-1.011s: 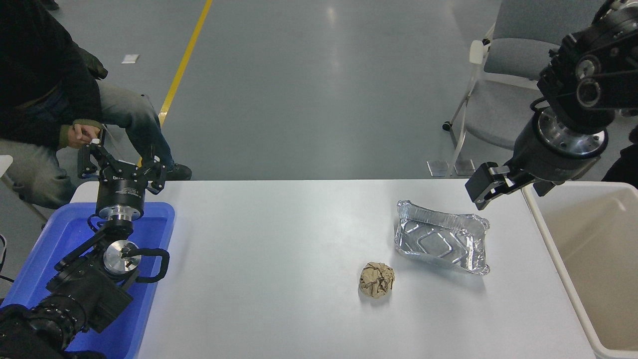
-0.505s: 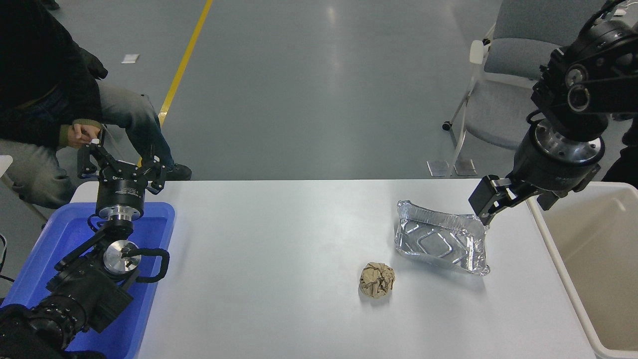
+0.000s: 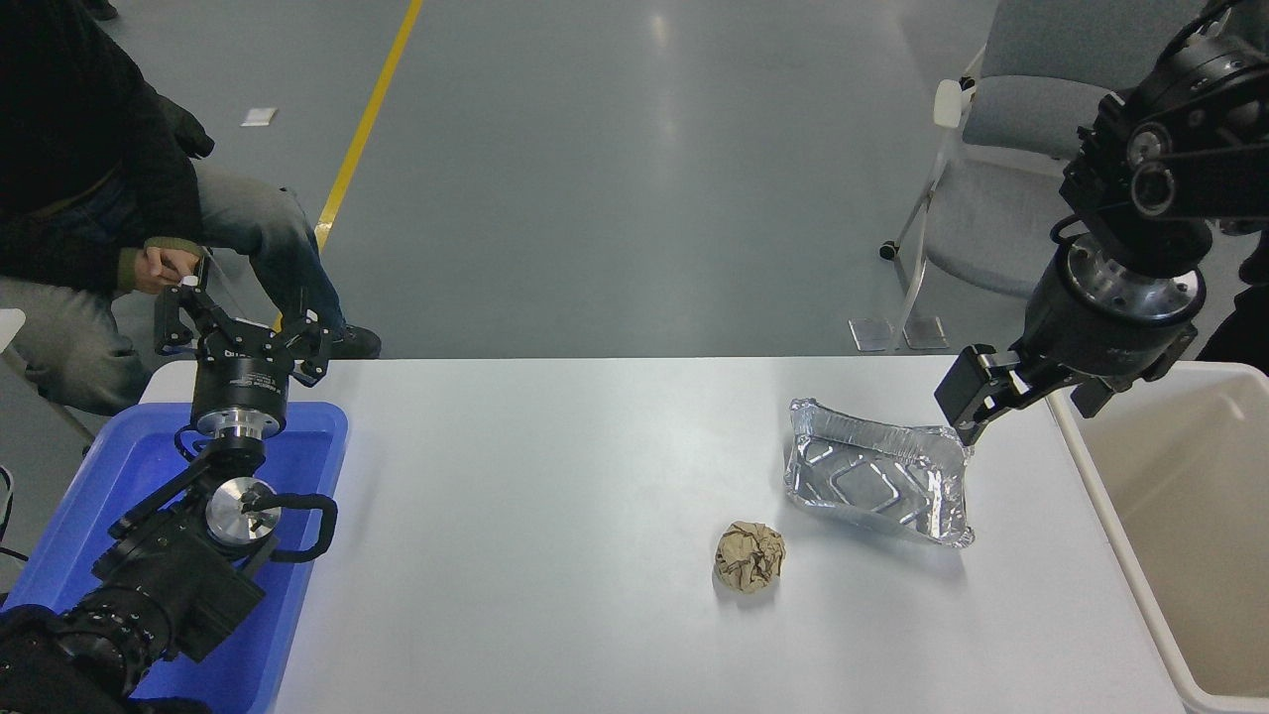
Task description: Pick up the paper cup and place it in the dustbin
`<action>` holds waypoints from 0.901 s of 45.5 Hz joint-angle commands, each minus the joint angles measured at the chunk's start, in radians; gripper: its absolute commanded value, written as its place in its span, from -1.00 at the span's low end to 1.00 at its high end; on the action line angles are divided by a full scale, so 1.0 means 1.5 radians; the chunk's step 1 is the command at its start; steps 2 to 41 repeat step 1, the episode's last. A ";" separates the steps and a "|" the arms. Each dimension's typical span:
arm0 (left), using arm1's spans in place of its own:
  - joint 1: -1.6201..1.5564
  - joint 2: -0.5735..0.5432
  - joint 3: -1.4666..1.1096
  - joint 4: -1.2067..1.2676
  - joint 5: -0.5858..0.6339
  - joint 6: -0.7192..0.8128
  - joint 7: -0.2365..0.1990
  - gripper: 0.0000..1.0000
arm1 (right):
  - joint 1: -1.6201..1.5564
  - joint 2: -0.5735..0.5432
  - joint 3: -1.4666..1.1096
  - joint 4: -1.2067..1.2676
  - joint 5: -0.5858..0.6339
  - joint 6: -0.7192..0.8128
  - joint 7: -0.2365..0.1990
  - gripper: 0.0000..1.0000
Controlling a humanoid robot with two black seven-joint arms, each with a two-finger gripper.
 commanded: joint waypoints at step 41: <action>0.000 0.001 0.000 0.000 0.000 0.000 0.000 0.98 | -0.001 -0.007 -0.001 -0.007 0.002 0.001 0.000 1.00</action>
